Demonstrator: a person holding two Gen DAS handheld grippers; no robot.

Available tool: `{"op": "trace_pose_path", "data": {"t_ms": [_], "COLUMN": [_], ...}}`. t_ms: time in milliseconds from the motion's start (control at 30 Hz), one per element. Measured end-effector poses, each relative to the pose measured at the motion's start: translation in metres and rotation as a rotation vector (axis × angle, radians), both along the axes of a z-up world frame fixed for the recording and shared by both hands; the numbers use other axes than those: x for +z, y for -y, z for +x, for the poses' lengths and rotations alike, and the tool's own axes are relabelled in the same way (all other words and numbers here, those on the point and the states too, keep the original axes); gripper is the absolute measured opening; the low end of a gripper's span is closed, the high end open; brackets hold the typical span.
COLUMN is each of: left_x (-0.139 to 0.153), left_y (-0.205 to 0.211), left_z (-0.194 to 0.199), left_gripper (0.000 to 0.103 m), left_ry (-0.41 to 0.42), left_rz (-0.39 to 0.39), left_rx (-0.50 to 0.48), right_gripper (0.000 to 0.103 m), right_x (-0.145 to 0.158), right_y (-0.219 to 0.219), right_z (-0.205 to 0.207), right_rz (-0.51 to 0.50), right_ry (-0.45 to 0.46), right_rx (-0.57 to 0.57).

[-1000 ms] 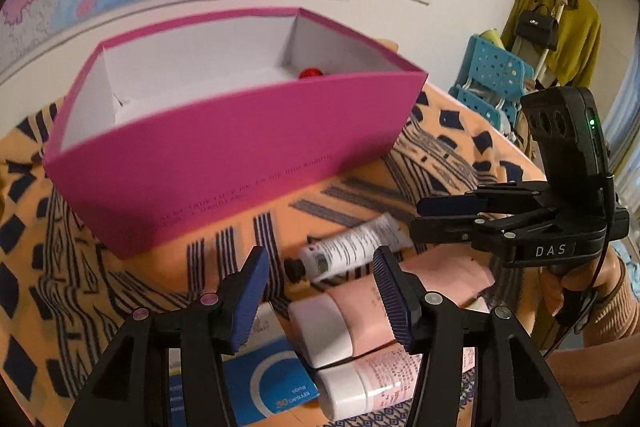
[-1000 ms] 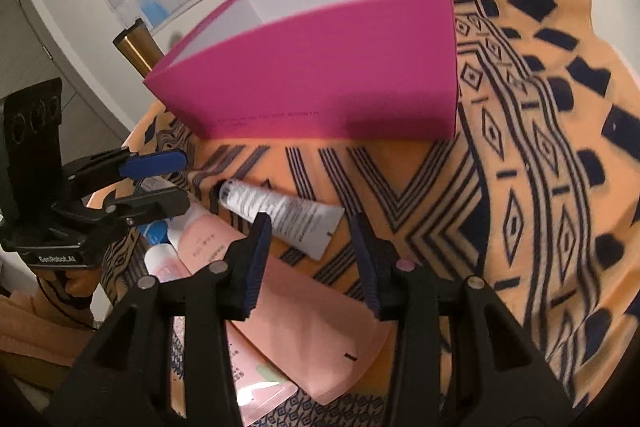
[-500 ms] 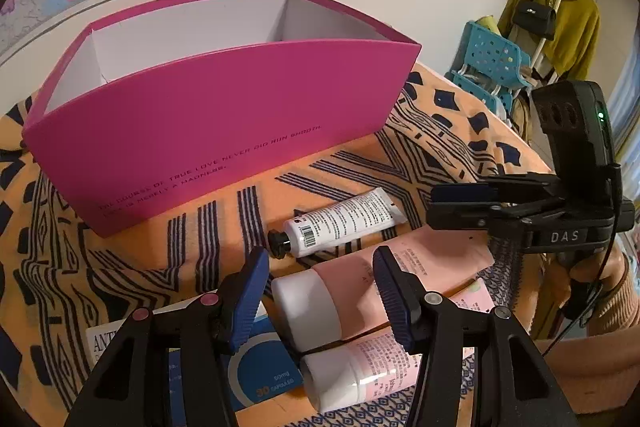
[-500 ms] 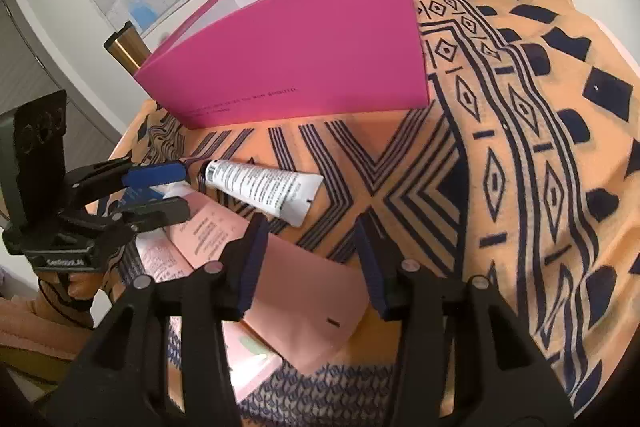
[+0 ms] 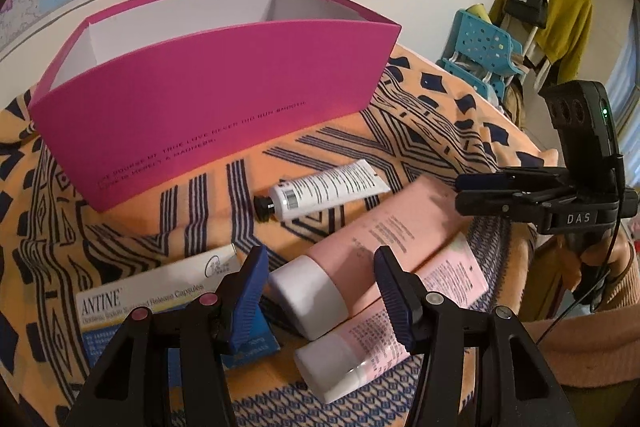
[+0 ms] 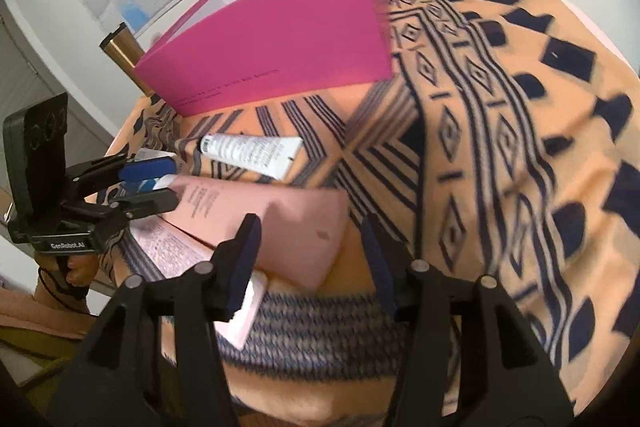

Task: Organize rigid objects
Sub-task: 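Move the right gripper to the large pink tube and grasp it, then lift the pink tube with the right gripper and carry it toward the magenta box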

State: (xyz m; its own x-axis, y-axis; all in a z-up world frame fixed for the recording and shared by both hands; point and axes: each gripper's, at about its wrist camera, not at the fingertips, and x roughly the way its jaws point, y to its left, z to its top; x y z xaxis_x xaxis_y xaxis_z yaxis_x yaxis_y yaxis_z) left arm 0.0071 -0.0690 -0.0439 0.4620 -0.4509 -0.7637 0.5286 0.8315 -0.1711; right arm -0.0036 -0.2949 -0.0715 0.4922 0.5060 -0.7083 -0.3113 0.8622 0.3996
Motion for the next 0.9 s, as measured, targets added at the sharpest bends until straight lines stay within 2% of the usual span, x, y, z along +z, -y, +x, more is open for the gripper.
{"op": "trace_pose_path", "data": {"t_ms": [367, 433, 467, 900], "left_x": [-0.001, -0.002, -0.002, 0.004], "left_y": [-0.007, -0.008, -0.008, -0.007], "left_z": [-0.019, -0.019, -0.018, -0.015], "left_gripper": [0.055, 0.045, 0.043, 0.043], "left_ry": [-0.027, -0.031, -0.036, -0.024], "left_rz": [0.009, 0.000, -0.005, -0.020], "left_rx": [0.017, 0.021, 0.021, 0.056], "right_gripper": [0.054, 0.054, 0.054, 0.054], "right_x": [-0.003, -0.003, -0.003, 0.005], "right_y": [-0.008, -0.009, -0.009, -0.011], "right_z": [0.003, 0.004, 0.004, 0.003], "right_rz": [0.022, 0.033, 0.036, 0.025], "right_ry": [0.011, 0.010, 0.009, 0.038], "right_rx": [0.026, 0.029, 0.032, 0.033]}}
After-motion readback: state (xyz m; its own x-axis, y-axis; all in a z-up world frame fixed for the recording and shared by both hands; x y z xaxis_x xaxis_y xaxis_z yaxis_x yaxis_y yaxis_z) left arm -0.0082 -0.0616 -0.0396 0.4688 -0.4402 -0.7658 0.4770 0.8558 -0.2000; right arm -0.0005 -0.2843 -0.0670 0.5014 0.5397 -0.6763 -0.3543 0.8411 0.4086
